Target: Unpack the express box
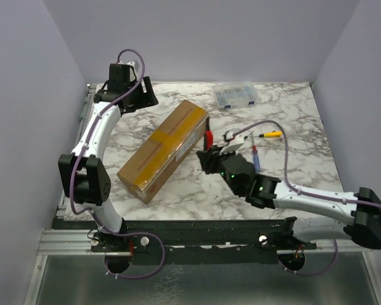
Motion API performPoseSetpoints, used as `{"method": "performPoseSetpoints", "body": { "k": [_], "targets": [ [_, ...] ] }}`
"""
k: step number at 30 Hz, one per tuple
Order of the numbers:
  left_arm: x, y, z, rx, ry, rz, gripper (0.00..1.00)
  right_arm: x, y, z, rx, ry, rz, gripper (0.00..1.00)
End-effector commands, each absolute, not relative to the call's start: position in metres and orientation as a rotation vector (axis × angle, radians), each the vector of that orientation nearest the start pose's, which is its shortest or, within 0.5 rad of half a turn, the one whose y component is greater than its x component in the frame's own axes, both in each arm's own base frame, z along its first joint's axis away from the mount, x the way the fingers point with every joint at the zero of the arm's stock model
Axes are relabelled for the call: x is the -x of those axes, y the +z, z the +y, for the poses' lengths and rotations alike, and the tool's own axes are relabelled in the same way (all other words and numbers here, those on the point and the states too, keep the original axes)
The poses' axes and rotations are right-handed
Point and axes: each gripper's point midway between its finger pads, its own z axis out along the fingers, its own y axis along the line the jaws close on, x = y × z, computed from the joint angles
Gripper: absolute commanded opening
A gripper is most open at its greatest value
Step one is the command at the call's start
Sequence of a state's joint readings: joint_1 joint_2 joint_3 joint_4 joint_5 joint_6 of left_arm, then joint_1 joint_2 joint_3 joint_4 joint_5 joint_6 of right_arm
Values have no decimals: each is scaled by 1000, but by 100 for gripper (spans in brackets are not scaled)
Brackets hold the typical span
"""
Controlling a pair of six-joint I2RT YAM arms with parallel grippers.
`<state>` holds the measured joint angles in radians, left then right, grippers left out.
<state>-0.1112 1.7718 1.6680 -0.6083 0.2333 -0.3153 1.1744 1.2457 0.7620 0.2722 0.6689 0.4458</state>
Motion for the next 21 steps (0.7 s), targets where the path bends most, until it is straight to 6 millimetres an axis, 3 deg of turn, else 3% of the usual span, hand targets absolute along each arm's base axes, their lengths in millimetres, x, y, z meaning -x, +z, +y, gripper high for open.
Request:
{"method": "performPoseSetpoints", "body": {
  "k": [1, 4, 6, 9, 14, 16, 19, 21],
  "targets": [
    [-415, 255, -123, 15, -451, 2252, 75, -273, 222, 253, 98, 460, 1816, 0],
    [-362, 244, -147, -62, -469, 2278, 72, -315, 247, 220, 122, 404, 1778, 0],
    [-330, 233, -137, -4, -435, 2288, 71, -344, 258, 211, 155, 416, 1792, 0],
    [-292, 234, -103, 200, -352, 2215, 73, -387, 265, 214, 223, 466, 1841, 0],
    [-236, 246, -52, 517, -266, 2074, 81, -446, 258, 228, 244, 531, 1915, 0],
    [-219, 236, -52, 596, -317, 2085, 85, -466, 256, 236, 256, 550, 1923, 0],
    [-203, 212, -70, 691, -471, 2130, 88, -498, 248, 243, 268, 510, 1926, 0],
    [-197, 199, -71, 749, -505, 2129, 89, -513, 235, 249, 297, 493, 1935, 0]
  ]
}}
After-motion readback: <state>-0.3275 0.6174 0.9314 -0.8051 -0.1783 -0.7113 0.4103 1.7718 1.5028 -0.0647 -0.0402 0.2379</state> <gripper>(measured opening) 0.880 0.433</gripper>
